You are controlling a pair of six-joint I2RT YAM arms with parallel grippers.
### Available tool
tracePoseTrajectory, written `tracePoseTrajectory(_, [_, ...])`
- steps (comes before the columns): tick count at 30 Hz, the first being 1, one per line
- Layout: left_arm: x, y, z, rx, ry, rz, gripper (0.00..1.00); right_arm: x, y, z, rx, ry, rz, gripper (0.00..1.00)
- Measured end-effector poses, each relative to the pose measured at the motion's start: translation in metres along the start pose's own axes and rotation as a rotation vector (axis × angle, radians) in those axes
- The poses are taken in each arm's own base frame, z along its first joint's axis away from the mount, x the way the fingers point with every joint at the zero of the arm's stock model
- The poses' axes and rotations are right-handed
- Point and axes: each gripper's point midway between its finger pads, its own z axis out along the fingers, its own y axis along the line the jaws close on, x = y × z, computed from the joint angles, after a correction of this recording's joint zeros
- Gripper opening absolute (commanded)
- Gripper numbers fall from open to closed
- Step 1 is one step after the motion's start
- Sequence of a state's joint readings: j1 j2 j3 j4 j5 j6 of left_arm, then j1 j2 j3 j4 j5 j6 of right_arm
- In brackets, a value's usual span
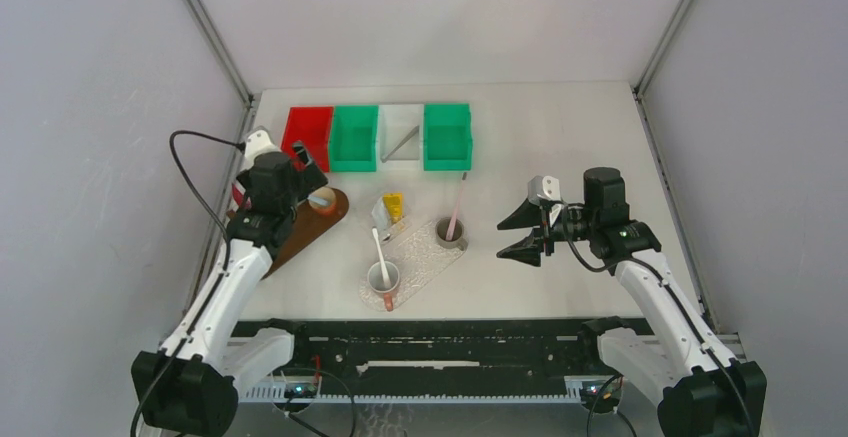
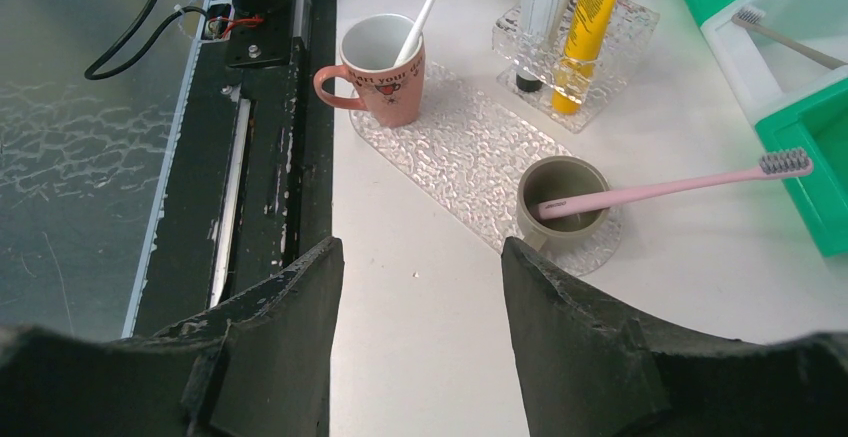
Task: Prepare toiletry sets of a toothbrush and toothpaste on the tray
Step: Place the toothbrush in the cup.
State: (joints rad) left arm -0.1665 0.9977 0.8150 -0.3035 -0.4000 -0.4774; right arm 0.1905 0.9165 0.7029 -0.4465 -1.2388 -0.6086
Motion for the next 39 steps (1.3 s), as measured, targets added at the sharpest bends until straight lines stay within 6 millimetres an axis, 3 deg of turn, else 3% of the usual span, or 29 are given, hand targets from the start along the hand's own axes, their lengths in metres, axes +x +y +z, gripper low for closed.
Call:
tracePoseTrajectory(11, [-0.02,-0.02,-0.03,0.153,-0.052,-0.053,1.0,0.0,0.0,0.0,0.0,0.0,-0.004,0.67])
tracePoseTrajectory(16, [-0.024,-0.05,-0.037,0.317,-0.046,-0.035,1.0,0.0,0.0,0.0,0.0,0.0,-0.006,0.67])
tracePoseTrajectory(22, [-0.014,-0.086,-0.034,0.498,0.032,0.052,1.0,-0.001,0.001,-0.001,0.001,-0.002,-0.012,0.67])
tracePoseTrajectory(24, [-0.009,-0.099,-0.023,0.53,0.085,0.089,1.0,-0.001,0.001,-0.001,0.002,-0.002,-0.014,0.67])
tracePoseTrajectory(32, [-0.027,-0.143,0.016,0.593,0.19,0.234,0.96,-0.001,0.0,-0.001,0.006,0.0,-0.019,0.68])
tracePoseTrajectory(39, [-0.014,-0.163,0.059,0.54,0.329,0.414,0.85,0.0,-0.001,-0.001,0.014,0.005,-0.02,0.68])
